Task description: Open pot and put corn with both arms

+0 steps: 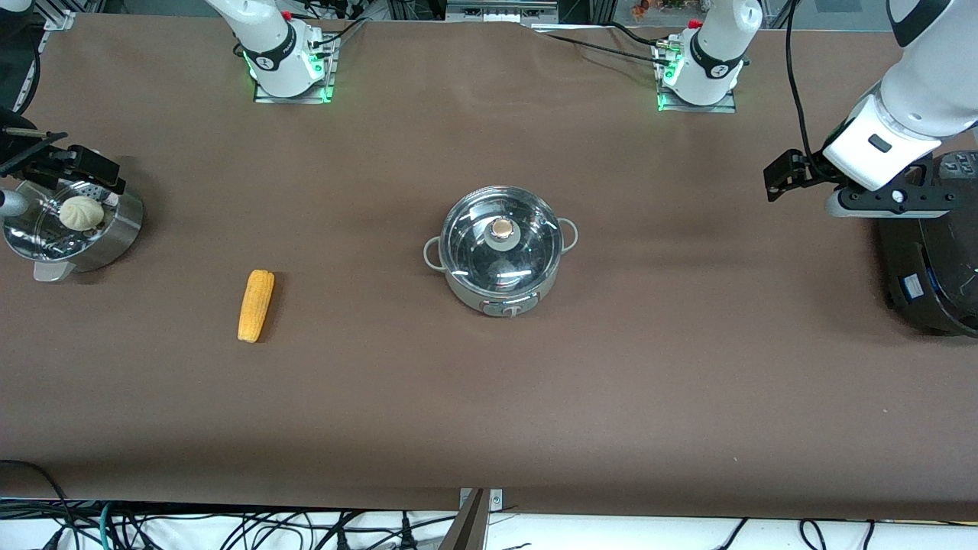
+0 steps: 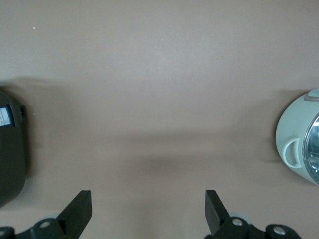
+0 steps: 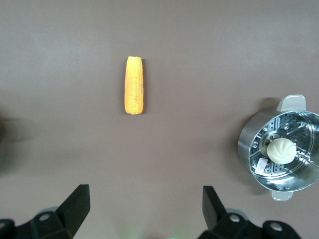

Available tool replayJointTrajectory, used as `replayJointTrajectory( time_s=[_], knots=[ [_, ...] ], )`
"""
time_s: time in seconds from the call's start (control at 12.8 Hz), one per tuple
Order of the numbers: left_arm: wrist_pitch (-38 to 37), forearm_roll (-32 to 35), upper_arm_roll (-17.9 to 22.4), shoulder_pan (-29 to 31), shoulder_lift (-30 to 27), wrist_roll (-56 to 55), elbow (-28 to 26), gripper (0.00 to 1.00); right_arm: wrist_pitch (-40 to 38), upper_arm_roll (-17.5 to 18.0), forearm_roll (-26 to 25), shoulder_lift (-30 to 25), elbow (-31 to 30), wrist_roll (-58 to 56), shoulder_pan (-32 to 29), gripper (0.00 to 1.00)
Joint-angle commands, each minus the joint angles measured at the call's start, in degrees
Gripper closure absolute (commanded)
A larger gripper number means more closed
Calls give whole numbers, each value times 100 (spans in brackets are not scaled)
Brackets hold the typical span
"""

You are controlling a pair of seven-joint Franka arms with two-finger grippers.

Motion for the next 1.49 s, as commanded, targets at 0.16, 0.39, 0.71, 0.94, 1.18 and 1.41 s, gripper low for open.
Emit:
replayJointTrajectory(
  time_s=[0.16,0.39,0.71,0.94,1.18,1.41],
  knots=[
    [-188,21,-8,15,64,106,179,0,-87,33,36,107,155,-122,-66,0],
    [-250,21,-8,15,64,71,188,0,-78,33,36,108,155,-122,-66,0],
    [-250,-32,-16,7,64,53,188,0,-78,33,36,108,155,-121,-66,0],
    [-250,-14,-87,-2,81,54,205,0,-78,33,36,108,155,-104,-66,0],
    [-241,-41,-96,-20,116,115,258,0,-78,33,36,108,155,-104,-66,0],
    [-241,-41,-96,-37,134,115,276,0,-78,33,36,108,155,-104,-66,0]
  ],
)
